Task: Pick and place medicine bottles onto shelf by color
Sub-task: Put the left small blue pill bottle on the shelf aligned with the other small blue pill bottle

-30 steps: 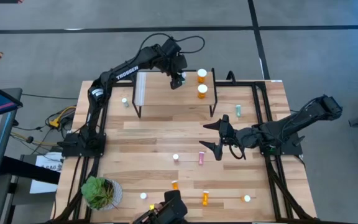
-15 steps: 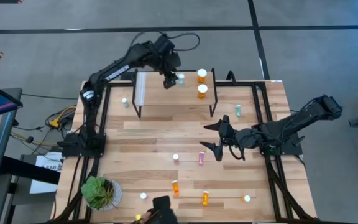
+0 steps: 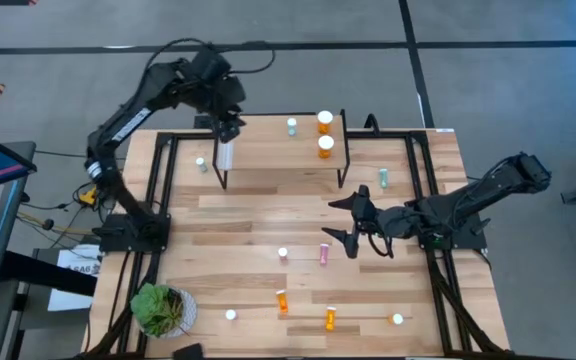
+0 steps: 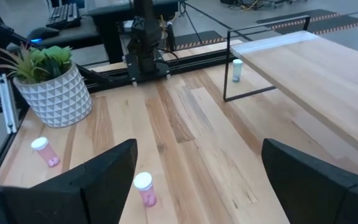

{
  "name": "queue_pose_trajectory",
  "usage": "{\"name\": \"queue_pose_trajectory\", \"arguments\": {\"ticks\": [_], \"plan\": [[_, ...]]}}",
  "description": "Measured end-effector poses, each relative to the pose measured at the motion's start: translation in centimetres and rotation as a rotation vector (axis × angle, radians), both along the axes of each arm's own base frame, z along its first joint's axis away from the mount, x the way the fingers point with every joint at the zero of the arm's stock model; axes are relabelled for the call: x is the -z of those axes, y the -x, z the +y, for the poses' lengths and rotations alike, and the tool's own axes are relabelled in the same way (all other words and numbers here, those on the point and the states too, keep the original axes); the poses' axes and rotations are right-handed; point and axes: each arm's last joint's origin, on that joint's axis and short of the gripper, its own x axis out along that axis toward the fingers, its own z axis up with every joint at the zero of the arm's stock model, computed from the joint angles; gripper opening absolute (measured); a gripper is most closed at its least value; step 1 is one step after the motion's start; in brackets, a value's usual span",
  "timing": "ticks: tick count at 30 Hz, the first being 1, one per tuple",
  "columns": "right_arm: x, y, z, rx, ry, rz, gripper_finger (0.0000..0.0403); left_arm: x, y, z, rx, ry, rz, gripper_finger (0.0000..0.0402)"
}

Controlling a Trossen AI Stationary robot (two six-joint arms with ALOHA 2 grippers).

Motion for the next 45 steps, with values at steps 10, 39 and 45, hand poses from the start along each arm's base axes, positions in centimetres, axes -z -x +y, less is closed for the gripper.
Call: {"name": "queue_pose_trajectory", "arguments": {"ticks": [10, 39, 45], "plan": [[0.0, -0.1, -0.4, 0.020, -0.005, 0.001, 0.0364, 7.6, 5.8, -2.3, -0.084, -0.023, 0.088, 0.0187], [0.1, -0.2, -0.9, 0.042, -0.012, 0.011, 0.0364, 21.6, 9.9, 2.4, -0.458, 0.179, 0.409, 0.0187], [0.1, -0.2, -0.9, 0.041, -0.011, 0.011, 0.0364, 22.4, 9.5, 2.8, -0.476, 0.210, 0.400, 0.0187]]}}
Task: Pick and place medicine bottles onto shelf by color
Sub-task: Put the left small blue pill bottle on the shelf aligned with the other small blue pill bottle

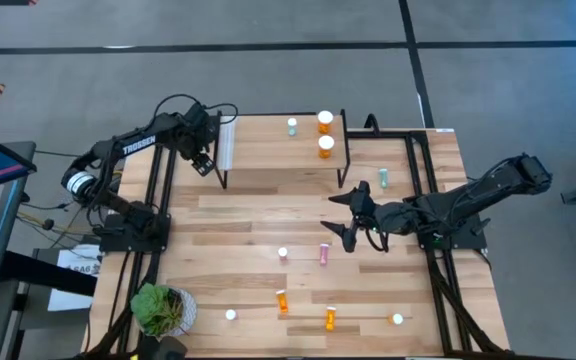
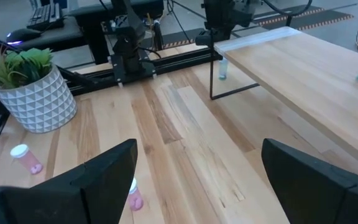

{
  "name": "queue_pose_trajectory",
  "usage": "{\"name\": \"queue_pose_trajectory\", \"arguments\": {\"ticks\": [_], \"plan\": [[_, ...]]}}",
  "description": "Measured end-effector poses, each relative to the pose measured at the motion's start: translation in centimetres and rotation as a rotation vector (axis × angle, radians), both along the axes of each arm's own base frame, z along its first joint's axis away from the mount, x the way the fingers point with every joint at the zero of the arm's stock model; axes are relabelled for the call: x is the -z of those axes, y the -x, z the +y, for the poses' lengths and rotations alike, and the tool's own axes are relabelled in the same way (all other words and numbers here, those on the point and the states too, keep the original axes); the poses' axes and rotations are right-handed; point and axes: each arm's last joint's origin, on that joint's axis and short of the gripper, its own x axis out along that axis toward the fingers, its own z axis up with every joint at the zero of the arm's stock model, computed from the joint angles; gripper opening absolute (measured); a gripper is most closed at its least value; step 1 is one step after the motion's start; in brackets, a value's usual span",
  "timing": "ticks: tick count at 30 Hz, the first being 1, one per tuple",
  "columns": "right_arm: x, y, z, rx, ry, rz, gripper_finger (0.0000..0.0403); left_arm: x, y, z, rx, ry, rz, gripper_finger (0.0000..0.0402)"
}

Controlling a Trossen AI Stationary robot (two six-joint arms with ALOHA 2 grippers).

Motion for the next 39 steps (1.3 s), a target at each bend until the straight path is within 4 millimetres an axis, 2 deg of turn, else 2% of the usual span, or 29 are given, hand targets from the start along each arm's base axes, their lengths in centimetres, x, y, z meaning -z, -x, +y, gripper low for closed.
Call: {"name": "queue_pose_trajectory", "arguments": {"ticks": [21, 27, 33, 39], "plan": [[0.0, 0.0, 0.0, 0.000, 0.000, 0.000, 0.0364, 0.0, -0.1, 0.2, -0.050, -0.011, -0.028, 0.0187], [0.0, 0.0, 0.0, 0.000, 0.000, 0.001, 0.0364, -1.0, 0.1, -0.2, -0.059, -0.043, -0.059, 0.0187], [0.0, 0.0, 0.0, 0.002, -0.005, -0.001, 0.0364, -3.0, 1.2, -1.0, -0.097, -0.109, -0.092, 0.0187], [0.0, 0.0, 0.0, 0.002, -0.007, -0.001, 0.0364, -3.4, 2.4, -1.1, -0.161, -0.151, -0.010, 0.0187]]}}
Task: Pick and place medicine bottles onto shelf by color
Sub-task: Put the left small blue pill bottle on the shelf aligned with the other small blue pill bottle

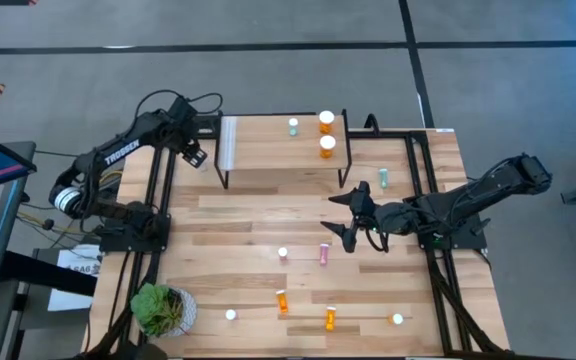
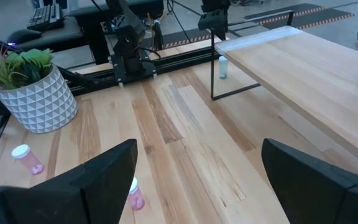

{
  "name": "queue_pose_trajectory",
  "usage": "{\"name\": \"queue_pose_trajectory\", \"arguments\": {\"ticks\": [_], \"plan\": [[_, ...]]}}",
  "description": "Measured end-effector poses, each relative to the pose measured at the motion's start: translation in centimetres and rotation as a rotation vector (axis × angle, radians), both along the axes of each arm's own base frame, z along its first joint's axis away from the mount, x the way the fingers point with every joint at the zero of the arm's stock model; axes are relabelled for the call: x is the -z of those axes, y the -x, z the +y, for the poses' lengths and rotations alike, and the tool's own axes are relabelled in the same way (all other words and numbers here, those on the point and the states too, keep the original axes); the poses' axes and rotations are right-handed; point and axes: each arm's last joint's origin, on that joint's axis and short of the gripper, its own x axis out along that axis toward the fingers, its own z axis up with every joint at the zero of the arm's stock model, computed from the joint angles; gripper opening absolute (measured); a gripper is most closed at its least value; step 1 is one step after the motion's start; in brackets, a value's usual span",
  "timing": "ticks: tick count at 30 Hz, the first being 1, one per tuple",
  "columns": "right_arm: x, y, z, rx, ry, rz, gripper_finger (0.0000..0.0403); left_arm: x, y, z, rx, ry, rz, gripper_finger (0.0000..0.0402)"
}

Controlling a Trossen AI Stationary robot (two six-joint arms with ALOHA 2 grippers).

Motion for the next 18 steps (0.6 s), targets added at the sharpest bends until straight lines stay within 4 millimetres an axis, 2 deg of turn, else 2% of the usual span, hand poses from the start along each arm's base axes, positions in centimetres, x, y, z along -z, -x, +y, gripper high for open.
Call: {"name": "queue_pose_trajectory", "arguments": {"ticks": [9, 18], "plan": [[0.0, 0.0, 0.0, 0.001, -0.002, -0.001, 0.0364, 1.5, -0.5, 0.5, 0.013, 0.069, 0.035, 0.0187], [0.0, 0.0, 0.0, 0.001, -0.002, -0.001, 0.0364, 3.0, -1.7, 1.1, 0.084, 0.145, -0.012, 0.0187]]}}
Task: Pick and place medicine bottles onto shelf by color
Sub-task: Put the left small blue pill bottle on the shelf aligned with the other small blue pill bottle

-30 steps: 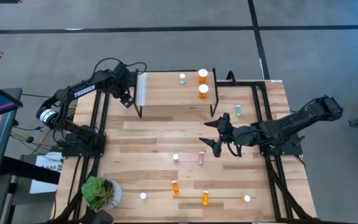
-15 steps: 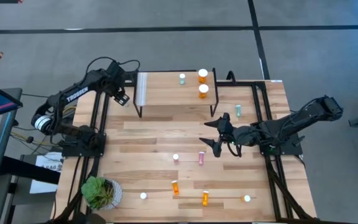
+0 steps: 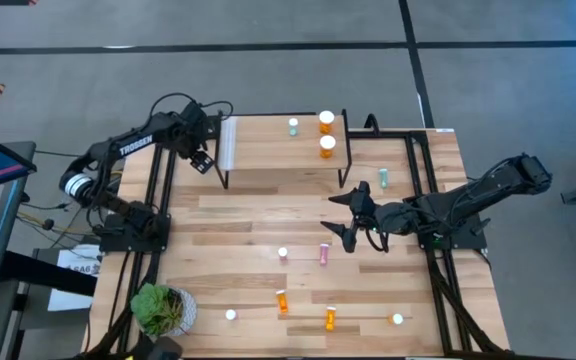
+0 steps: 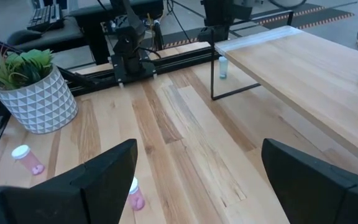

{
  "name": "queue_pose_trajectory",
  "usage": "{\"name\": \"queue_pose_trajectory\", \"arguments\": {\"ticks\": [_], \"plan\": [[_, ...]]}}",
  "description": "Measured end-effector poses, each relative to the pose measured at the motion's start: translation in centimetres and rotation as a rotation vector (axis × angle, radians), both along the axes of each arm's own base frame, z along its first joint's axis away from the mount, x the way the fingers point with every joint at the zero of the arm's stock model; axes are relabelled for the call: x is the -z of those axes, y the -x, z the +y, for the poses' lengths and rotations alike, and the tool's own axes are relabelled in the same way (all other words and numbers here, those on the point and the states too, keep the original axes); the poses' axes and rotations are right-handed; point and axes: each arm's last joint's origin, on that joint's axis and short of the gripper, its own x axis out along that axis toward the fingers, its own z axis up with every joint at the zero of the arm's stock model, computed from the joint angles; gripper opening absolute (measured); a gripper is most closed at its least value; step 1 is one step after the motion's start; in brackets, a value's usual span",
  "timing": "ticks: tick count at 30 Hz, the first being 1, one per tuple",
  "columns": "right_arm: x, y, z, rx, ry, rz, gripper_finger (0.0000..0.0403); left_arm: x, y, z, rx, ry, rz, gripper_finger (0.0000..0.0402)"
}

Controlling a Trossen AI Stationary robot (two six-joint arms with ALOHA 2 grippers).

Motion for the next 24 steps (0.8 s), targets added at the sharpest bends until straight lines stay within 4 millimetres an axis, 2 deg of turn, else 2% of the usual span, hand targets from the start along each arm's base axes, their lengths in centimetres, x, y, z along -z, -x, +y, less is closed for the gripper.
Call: {"name": "queue_pose_trajectory", "arguments": {"ticks": [6, 24], "plan": [[0.00, 0.00, 0.00, 0.000, 0.000, 0.000, 0.0364, 0.41, -0.74, -0.11, 0.030, 0.007, 0.003, 0.0187], [0.00, 0.00, 0.00, 0.000, 0.001, 0.001, 0.0364, 0.47, -0.78, -0.06, -0.001, 0.010, -0.007, 0.0187]]}}
